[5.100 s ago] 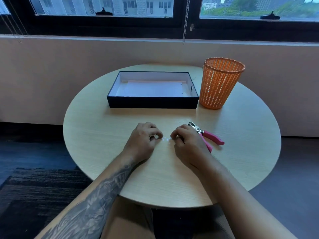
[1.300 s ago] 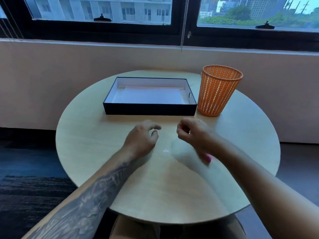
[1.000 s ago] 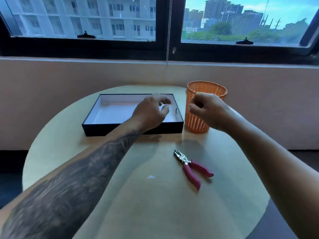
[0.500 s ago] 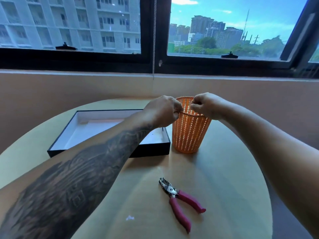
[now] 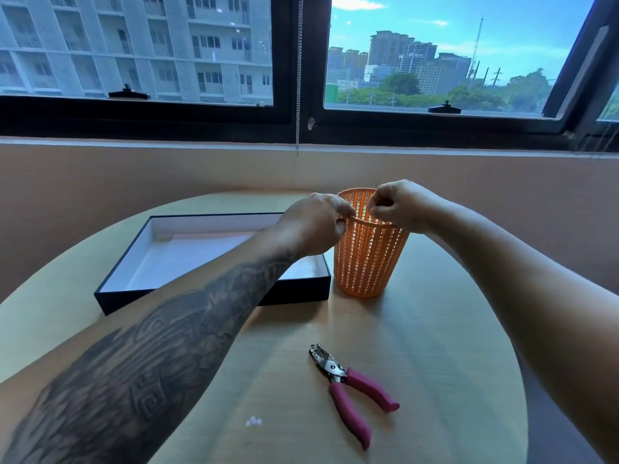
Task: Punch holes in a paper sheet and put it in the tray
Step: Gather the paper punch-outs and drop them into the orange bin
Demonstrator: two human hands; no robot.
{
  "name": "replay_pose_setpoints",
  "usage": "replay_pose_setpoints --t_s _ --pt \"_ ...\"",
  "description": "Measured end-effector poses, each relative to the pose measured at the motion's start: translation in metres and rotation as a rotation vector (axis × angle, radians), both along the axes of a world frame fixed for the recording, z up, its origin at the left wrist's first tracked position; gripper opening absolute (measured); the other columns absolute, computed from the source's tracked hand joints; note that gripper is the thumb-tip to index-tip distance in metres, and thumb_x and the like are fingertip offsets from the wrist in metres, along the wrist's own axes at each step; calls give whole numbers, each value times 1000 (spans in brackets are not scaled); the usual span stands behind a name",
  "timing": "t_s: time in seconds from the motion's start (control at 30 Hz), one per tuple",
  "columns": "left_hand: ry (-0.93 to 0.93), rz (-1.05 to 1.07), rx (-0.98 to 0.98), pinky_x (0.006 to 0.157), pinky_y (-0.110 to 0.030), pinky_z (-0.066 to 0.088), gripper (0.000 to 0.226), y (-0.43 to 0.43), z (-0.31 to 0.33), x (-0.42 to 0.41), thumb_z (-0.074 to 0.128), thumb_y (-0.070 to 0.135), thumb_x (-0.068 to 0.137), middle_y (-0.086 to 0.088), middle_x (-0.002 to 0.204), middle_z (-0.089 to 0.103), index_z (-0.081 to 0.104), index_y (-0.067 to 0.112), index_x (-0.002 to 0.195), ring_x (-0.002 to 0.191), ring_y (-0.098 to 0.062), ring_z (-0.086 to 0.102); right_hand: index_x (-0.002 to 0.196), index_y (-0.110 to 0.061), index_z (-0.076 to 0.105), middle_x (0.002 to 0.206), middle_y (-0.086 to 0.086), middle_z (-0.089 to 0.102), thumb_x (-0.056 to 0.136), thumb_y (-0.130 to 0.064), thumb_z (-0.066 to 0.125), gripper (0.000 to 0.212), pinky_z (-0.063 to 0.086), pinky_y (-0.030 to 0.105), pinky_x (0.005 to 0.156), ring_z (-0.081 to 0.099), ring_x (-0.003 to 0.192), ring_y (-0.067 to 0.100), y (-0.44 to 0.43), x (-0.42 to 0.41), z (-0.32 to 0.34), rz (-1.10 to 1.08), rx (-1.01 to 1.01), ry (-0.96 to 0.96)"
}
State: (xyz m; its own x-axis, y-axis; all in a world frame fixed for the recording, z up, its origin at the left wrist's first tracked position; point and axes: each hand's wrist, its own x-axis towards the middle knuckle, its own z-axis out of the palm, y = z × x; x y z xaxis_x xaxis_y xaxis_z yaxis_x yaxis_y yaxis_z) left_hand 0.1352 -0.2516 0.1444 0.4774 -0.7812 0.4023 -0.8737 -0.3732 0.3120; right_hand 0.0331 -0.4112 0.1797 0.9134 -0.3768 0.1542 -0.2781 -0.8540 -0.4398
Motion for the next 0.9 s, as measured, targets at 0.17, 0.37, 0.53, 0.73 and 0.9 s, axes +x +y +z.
replay_pose_setpoints --t_s 0.17,0.37,0.53,0.73,0.9 --pt "23 3 -20 107 -43 44 49 18 -3 -8 61 23 92 6 149 48 53 25 141 133 -19 47 103 -25 68 92 -12 64 96 -22 66 8 44 15 61 63 84 5 7 -10 4 41 36 -158" --pt "96 64 -28 91 -29 45 31 69 -14 -24 58 27 94 6 128 65 65 24 125 119 -16 58 107 -22 69 101 -7 65 93 -24 66 14 54 32 82 61 96 14 47 -31 0 166 -185 -323" --pt "152 94 -16 84 -26 46 24 120 -41 -49 59 24 93 11 117 68 70 24 114 106 -12 61 101 -25 70 92 -11 63 89 -26 65 13 52 40 81 59 87 14 110 -57 -34 339 -204 -281" --pt "240 146 84 90 -35 51 24 173 -93 -63 57 27 91 9 115 66 72 25 110 105 -13 62 107 -28 70 97 -10 65 93 -28 62 16 54 34 79 60 86 10 178 -88 -96 455 -115 -77" --pt "255 219 45 101 -38 44 22 193 -135 -78 58 25 88 6 121 65 73 24 104 117 -19 55 107 -29 71 102 -7 68 93 -30 57 20 53 41 83 62 94 17 204 -105 -141 482 -71 7"
